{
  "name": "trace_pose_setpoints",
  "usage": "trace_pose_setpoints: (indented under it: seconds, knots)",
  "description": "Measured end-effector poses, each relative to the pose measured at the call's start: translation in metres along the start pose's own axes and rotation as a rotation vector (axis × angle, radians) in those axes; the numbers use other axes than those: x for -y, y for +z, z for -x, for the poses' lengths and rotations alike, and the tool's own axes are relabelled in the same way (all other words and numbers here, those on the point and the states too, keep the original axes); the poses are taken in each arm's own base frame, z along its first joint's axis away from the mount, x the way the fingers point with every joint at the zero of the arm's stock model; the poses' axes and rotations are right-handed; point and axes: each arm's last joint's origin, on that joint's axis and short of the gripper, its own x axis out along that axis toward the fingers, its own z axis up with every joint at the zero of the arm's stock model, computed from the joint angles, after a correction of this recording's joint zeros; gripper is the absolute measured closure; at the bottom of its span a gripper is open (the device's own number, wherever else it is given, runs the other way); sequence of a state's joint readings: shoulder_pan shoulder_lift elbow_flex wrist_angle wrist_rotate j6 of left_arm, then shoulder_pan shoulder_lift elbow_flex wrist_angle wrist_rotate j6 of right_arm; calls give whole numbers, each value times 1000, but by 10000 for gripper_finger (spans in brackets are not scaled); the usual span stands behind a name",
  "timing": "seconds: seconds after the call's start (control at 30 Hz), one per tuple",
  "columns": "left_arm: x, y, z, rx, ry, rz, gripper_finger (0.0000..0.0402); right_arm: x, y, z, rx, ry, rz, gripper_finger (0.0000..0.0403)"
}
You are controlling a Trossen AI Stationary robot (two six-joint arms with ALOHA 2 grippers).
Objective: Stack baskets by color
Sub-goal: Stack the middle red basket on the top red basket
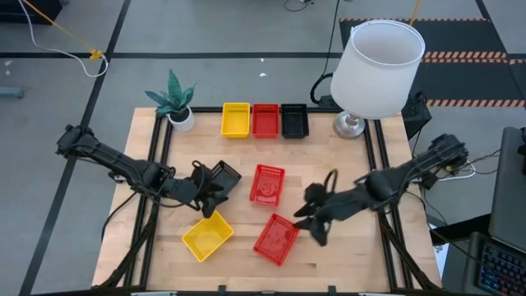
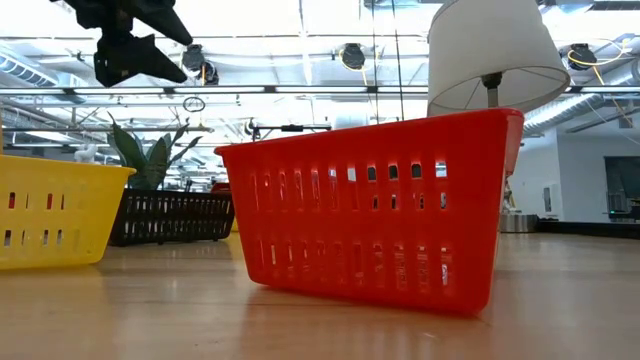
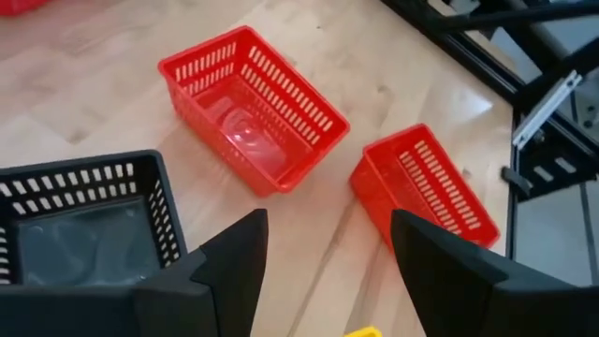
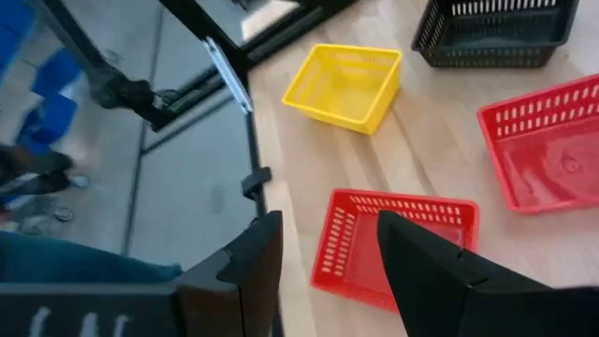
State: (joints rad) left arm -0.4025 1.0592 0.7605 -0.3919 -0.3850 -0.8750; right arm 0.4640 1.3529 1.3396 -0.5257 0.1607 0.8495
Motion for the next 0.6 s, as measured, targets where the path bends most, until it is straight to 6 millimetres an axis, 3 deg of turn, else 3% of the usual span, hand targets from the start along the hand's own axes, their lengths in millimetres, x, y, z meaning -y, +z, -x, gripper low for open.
trace_pose_setpoints:
  seconds: [0.33,0.47,0.6]
  knots:
    - [8,-9,4,-56,-71,-88,174,-22,8,-65,-3,-103,-29,234]
    - [12,-13,7,-67,-90,-117,174,-13,14,-79,-1,-155,-24,234]
    - [15,-17,9,-78,-108,-115,174,8,26,-85,-15,-238,10,234]
